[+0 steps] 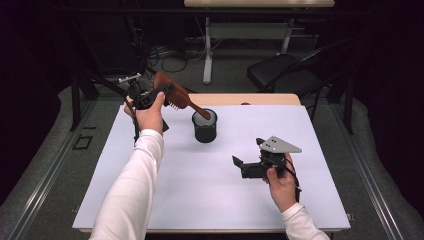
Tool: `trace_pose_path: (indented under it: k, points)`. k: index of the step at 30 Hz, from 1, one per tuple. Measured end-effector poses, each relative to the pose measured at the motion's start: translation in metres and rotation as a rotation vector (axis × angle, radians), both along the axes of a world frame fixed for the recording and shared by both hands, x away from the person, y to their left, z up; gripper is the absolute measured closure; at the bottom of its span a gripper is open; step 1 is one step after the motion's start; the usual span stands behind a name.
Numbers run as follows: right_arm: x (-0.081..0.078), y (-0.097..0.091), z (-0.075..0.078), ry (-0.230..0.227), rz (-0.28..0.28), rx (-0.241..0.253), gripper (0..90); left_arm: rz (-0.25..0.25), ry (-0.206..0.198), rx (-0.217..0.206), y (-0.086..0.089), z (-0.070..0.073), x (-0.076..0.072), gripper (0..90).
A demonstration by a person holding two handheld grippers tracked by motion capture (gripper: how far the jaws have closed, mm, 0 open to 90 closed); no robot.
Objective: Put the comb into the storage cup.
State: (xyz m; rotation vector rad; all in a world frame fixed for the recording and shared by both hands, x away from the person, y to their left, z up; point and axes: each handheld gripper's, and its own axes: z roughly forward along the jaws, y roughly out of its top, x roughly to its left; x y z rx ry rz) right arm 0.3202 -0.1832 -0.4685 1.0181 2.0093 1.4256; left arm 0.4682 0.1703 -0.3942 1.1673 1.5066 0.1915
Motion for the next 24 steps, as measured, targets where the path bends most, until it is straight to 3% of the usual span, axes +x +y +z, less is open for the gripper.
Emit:
trace_pose_path:
  k: [24]
  points:
    - [0.000, -0.001, 0.001, -0.002, 0.006, 0.008, 0.0, -0.019, 0.010, 0.073, -0.021, -0.016, 0.006, 49.6]
